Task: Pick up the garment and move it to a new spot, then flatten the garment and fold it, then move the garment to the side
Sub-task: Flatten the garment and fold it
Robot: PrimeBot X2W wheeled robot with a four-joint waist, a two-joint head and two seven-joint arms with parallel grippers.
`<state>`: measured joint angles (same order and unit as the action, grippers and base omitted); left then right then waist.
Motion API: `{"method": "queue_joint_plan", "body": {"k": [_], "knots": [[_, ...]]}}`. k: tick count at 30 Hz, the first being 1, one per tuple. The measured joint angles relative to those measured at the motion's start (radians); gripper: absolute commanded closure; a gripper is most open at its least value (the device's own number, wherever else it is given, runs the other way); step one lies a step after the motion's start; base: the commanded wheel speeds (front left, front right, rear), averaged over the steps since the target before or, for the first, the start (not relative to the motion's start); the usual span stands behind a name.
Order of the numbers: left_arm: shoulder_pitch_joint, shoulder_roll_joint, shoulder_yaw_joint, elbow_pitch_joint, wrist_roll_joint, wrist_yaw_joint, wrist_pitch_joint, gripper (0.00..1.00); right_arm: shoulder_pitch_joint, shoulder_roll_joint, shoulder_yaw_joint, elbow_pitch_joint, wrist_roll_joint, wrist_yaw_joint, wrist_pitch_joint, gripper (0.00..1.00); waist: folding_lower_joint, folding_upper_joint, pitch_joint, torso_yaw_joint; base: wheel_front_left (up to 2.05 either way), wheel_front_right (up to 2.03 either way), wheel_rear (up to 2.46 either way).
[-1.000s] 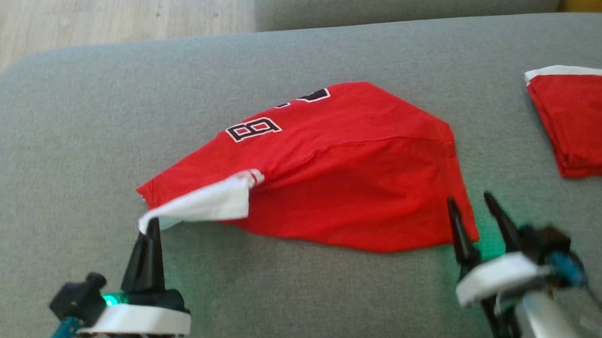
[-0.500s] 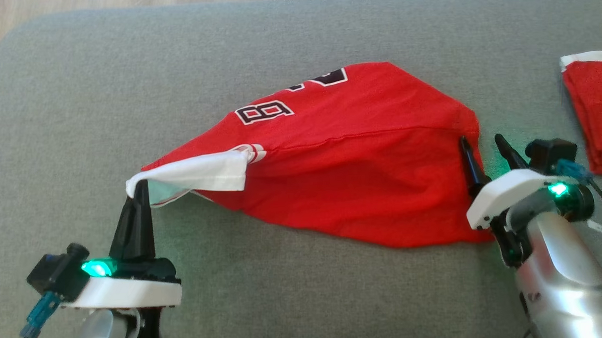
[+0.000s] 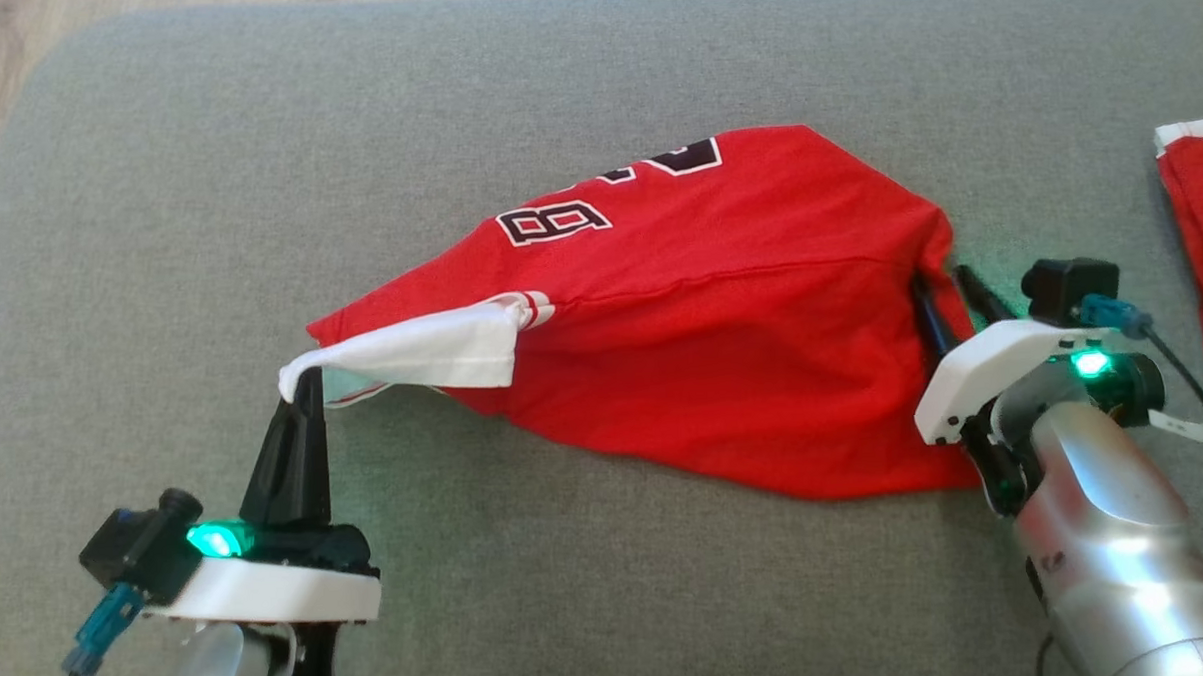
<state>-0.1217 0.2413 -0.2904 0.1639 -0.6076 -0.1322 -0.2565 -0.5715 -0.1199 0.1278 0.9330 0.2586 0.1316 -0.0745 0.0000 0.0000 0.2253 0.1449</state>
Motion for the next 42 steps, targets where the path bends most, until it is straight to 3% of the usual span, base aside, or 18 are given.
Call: {"method": "queue_joint_plan", "body": {"k": [1,11,21,28,34,42], "knots": [[0.0,0.0,0.0,0.002,0.0,0.0,0.0,1.0,-0.001,-0.003,0.01,0.008,0.001,0.0,-0.008,1.0,0.0,0.0,-0.002,0.001,0.0,0.0,0.0],[0.001,0.0,0.015,-0.012,0.007,0.0,0.0,1.0,-0.001,-0.033,0.082,0.022,0.063,0.0,-0.106,1.0,0.0,0.0,-0.07,-0.015,0.0,0.0,0.0],[-0.051,0.095,0.067,-0.142,-0.069,0.0,0.044,1.0,0.013,-0.131,0.121,-0.226,0.244,0.0,-0.136,1.0,-0.0002,0.0,-0.193,-0.062,0.0,0.0,0.0],[-0.234,0.179,0.105,-0.288,-0.136,0.0,0.172,1.0,0.014,-0.254,0.061,-0.538,0.319,0.0,-0.073,1.0,-0.0003,0.0,-0.255,-0.101,0.0,0.0,0.0],[-0.486,0.217,0.123,-0.331,-0.152,0.0,0.255,1.0,-0.003,-0.274,-0.03,-0.766,0.282,0.0,0.049,1.0,-0.0002,0.0,-0.255,-0.118,0.0,0.0,0.0],[-0.802,0.228,0.105,-0.162,-0.149,0.0,0.331,1.0,-0.171,-0.257,-0.046,-0.798,0.212,0.0,0.188,1.0,0.0,0.0,-0.186,-0.12,0.0,0.0,0.0]]}}
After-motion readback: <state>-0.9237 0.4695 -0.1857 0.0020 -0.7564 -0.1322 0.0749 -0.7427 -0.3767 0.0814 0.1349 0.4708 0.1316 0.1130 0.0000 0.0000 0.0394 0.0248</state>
